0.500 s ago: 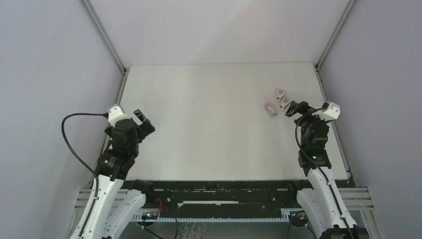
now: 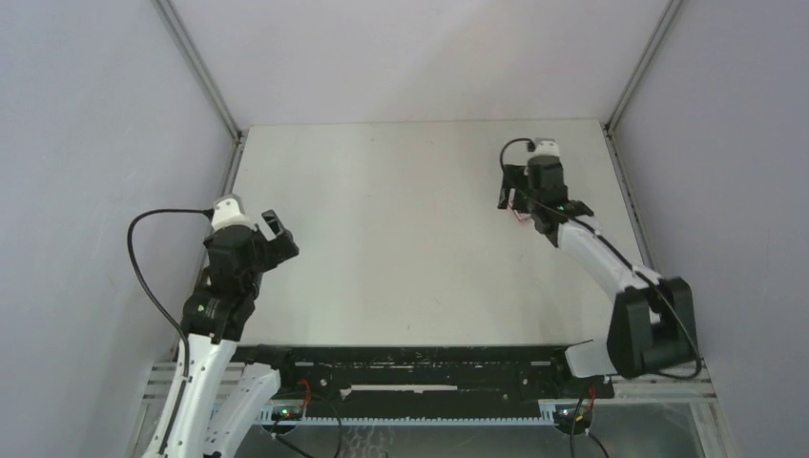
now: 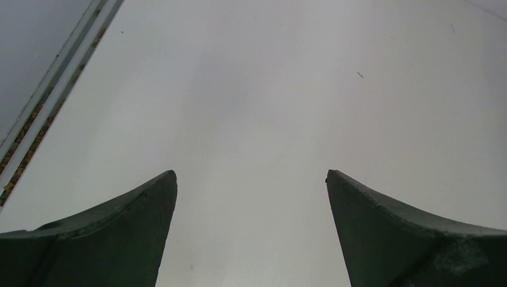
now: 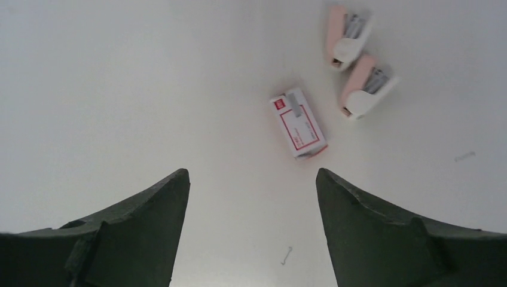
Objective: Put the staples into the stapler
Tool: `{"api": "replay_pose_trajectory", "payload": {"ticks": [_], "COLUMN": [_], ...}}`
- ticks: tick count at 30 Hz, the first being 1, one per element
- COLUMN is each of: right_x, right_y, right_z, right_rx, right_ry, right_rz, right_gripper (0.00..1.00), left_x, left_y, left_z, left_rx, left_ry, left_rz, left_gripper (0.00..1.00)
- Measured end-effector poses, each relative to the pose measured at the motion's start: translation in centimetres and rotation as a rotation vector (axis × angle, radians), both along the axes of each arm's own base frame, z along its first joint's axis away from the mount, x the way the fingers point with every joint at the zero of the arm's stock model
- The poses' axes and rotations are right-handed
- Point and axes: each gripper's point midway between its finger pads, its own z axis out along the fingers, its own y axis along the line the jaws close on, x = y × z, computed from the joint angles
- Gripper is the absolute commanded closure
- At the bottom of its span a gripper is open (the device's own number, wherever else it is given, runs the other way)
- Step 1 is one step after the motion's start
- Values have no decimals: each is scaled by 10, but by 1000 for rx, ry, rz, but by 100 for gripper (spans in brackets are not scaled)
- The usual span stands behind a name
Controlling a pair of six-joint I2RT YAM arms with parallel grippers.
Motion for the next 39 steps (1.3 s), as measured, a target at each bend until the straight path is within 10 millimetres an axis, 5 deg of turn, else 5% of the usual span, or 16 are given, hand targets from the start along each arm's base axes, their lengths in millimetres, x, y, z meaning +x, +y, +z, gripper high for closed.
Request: {"api": "replay_pose_trajectory", "payload": {"ticks": [5, 12, 23, 39], "right_x": [20, 22, 42, 52], "right_y": [23, 2, -26, -32], "right_z": [-46, -105, -107, -116], "right_rx": [-117, -236, -262, -173], "right_ry": [197, 421, 462, 514], "right_rz": [95, 81, 47, 103], "right_gripper": [37, 39, 36, 33], "left_x": [-7, -12, -8, -3], "left_y": [2, -2, -4, -1], "left_z": [14, 24, 19, 11], "left_rx": [-12, -23, -24, -24], "left_ry": [-77, -148, -124, -87], "left_rz": [-18, -56, -71, -56], "left_gripper": [2, 2, 2, 2]}}
